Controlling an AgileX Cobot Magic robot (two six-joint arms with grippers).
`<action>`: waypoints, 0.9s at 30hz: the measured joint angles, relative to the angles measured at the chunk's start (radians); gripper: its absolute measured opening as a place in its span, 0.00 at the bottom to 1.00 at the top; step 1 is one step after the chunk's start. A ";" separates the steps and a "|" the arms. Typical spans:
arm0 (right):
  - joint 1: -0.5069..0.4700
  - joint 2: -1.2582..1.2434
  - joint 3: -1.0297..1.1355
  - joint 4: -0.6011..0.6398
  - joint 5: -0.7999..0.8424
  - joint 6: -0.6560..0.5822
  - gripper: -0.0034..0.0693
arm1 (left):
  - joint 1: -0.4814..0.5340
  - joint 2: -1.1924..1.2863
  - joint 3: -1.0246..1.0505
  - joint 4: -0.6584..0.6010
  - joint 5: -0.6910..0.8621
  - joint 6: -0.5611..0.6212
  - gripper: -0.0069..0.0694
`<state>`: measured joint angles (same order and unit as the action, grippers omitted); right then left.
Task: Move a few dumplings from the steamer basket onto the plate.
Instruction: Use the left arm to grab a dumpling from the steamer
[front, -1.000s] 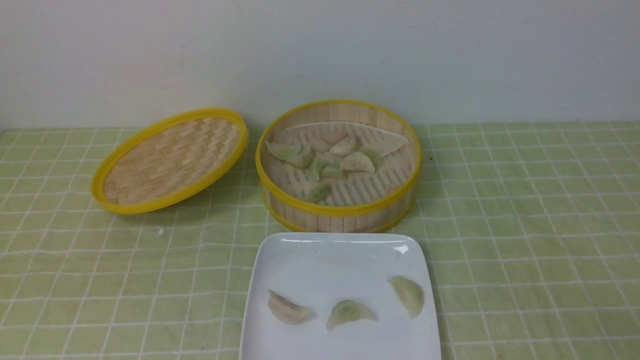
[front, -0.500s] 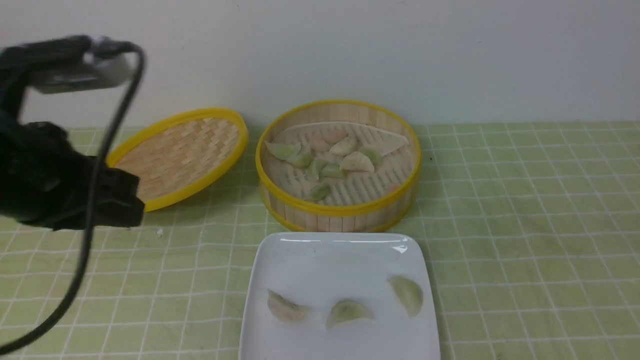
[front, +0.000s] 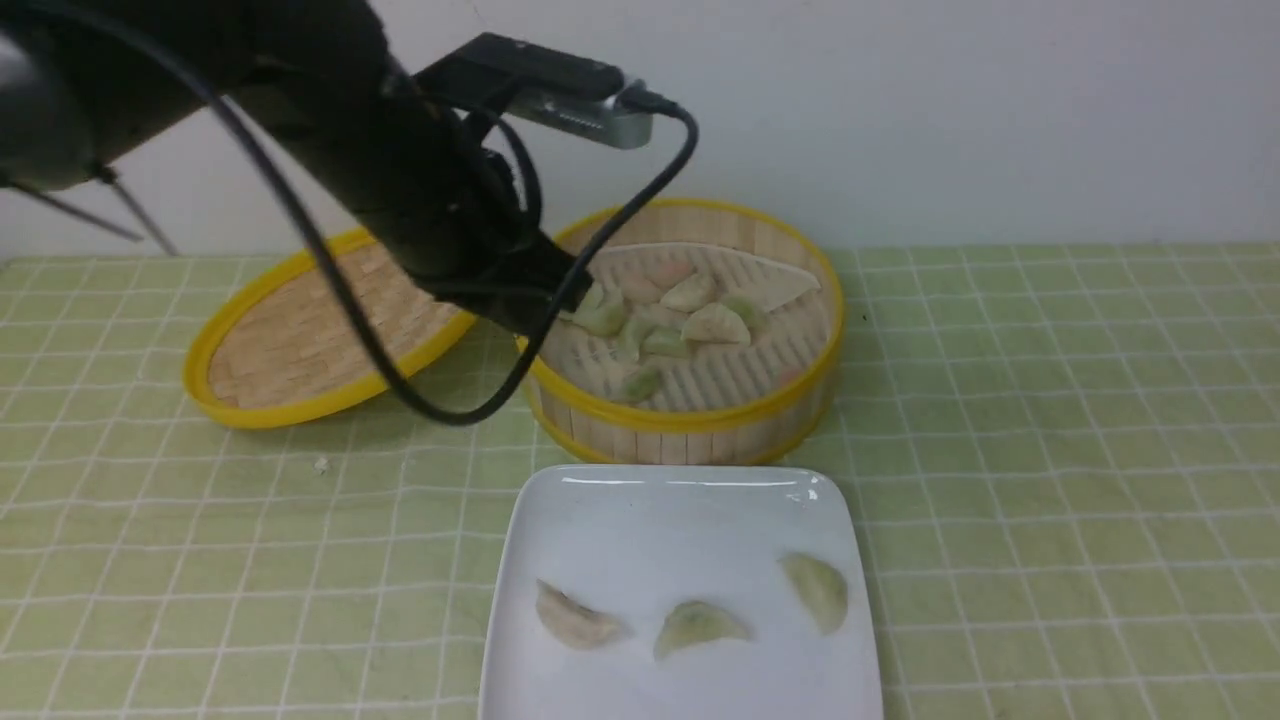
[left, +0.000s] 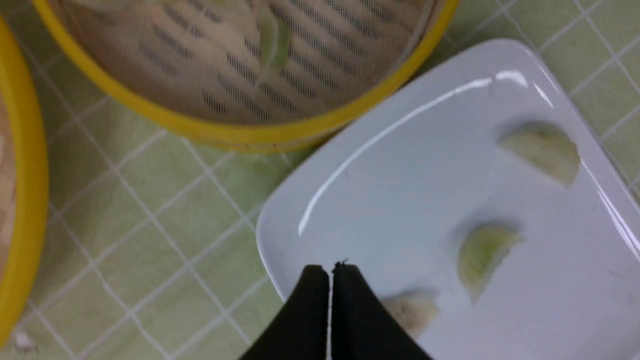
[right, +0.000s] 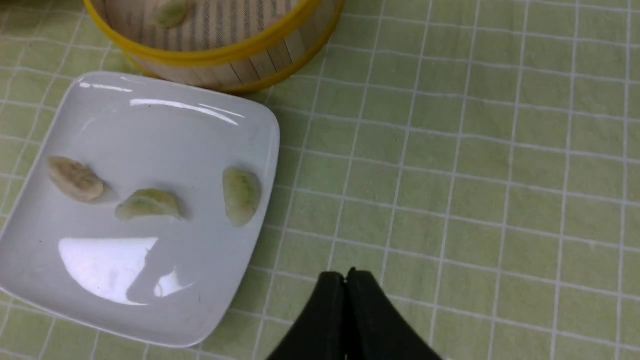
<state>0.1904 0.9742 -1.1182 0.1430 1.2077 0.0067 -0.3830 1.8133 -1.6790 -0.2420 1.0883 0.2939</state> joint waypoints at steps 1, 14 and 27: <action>0.000 0.007 0.000 0.004 -0.001 0.000 0.03 | -0.006 0.039 -0.037 0.003 0.001 0.002 0.09; 0.000 0.015 0.000 0.052 -0.016 0.000 0.03 | -0.060 0.427 -0.314 0.078 -0.131 -0.001 0.59; 0.000 0.015 0.000 0.083 0.031 -0.028 0.03 | -0.061 0.543 -0.327 0.101 -0.155 -0.113 0.33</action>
<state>0.1904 0.9888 -1.1182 0.2259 1.2387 -0.0209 -0.4441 2.3563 -2.0059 -0.1413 0.9335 0.1809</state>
